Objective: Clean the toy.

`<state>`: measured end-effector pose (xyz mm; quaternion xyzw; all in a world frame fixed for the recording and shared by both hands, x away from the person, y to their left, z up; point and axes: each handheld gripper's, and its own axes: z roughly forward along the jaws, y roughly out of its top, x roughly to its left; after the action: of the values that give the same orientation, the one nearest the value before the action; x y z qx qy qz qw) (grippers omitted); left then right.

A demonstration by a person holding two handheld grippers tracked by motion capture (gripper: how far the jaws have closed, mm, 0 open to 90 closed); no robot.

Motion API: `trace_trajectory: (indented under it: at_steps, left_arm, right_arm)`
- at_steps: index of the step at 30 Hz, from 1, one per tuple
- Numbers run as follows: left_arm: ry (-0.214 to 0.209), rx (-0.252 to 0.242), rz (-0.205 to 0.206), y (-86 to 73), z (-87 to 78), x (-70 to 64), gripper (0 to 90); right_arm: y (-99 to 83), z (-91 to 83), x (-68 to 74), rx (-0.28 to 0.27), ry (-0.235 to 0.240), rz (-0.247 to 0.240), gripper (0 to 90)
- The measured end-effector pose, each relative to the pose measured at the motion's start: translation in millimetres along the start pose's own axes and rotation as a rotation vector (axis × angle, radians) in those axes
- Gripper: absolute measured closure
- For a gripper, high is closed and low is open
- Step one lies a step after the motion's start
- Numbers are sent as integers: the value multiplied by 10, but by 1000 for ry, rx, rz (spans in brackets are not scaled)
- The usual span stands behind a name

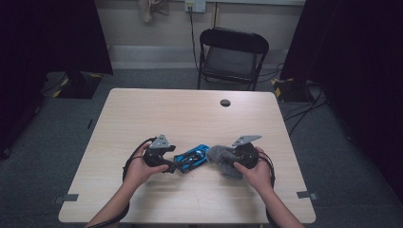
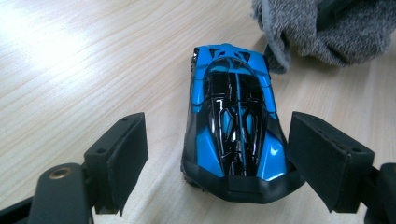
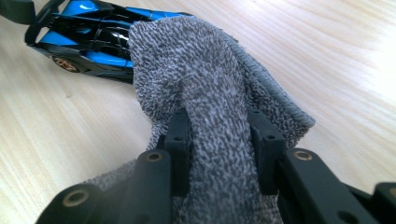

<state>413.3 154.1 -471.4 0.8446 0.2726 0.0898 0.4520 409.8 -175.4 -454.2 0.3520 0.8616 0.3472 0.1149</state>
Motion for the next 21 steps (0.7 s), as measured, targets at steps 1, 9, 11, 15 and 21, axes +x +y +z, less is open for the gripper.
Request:
trace_trajectory:
  at_steps: [1, 9, 11, 15, 21]
  left_arm:
    - [-1, 2, -1, 1, -3, -2, 205]
    - [-12, -7, 2, 21, -15, -25, 208]
    - [-20, -13, 7, 41, -11, -44, 208]
    - [-41, -20, 16, 78, 12, -101, 208]
    - [-66, -18, 19, 110, 68, -184, 207]
  right_arm:
    - [0, 9, 14, 1, 4, -1, 661]
    - [50, 50, 137, -11, 39, -29, 657]
    - [76, 54, 175, -15, 45, -41, 656]
    - [108, 64, 209, -19, 56, -47, 656]
    - [152, 22, 232, -33, 69, -41, 656]
